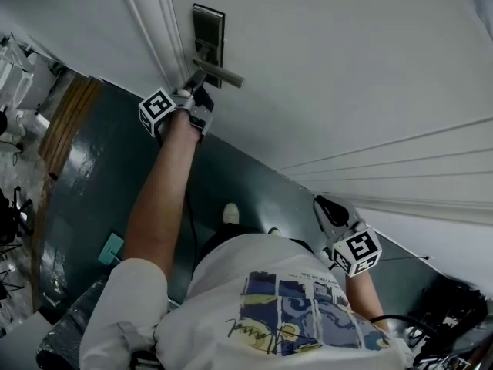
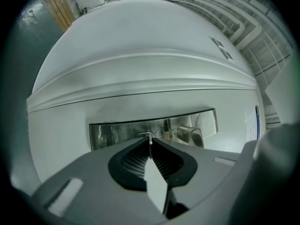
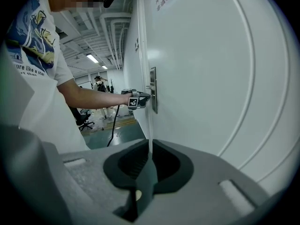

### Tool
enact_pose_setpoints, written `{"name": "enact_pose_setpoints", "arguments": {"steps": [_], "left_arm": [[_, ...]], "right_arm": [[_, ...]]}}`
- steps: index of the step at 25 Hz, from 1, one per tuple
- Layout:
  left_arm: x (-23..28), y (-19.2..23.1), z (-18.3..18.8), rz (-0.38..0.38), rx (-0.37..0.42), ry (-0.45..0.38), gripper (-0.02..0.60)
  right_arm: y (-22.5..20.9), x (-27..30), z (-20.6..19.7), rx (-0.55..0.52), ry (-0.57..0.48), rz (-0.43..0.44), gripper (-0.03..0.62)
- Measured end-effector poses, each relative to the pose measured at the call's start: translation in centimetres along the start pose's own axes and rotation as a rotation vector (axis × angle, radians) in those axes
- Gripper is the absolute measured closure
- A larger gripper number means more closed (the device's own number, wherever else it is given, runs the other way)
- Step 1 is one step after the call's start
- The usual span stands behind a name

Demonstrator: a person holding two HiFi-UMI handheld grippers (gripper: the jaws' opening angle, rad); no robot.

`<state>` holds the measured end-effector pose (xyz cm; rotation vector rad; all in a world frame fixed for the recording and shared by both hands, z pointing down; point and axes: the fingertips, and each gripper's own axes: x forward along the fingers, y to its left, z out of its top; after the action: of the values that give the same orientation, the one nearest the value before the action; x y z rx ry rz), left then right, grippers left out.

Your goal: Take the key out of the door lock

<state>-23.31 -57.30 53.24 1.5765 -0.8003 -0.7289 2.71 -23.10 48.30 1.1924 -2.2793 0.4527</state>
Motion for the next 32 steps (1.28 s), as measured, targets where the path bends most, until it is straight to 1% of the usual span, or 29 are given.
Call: {"name": "enact_pose_setpoints", "arguments": {"steps": [5, 18, 21, 23, 25, 27, 32], "left_arm": [[0.1, 0.1, 0.2, 0.015, 0.000, -0.001, 0.558], [-0.2, 0.4, 0.3, 0.042, -0.069, -0.029, 0.558], [-2.8, 0.4, 0.4, 0.044, -0.039, -0.036, 0.558], [-4.6, 0.5, 1.3, 0.046, -0.010, -0.039, 0.558], [-5.8, 0.1, 1.7, 0.038, 0.009, -0.027, 0.558], [-7.1, -0.6, 1.1, 0.034, 0.026, -0.006, 0.558], [-9.5, -3.1, -0.7, -0.014, -0.011, -0.014, 0.558]], "right_arm": [[-0.3, -0.2, -0.2, 0.008, -0.006, 0.000, 0.569], [-0.9, -0.8, -0.7, 0.020, -0.016, -0.003, 0.569], [-1.0, -1.1, -0.8, 0.023, -0.017, 0.003, 0.569], [-1.2, -1.0, -0.8, 0.017, -0.016, 0.016, 0.569], [-0.9, -0.7, -1.0, 0.000, -0.009, 0.033, 0.568], [-0.3, -0.4, -0.8, -0.013, -0.010, 0.052, 0.569], [0.6, 0.4, 0.6, -0.062, -0.031, 0.097, 0.569]]}}
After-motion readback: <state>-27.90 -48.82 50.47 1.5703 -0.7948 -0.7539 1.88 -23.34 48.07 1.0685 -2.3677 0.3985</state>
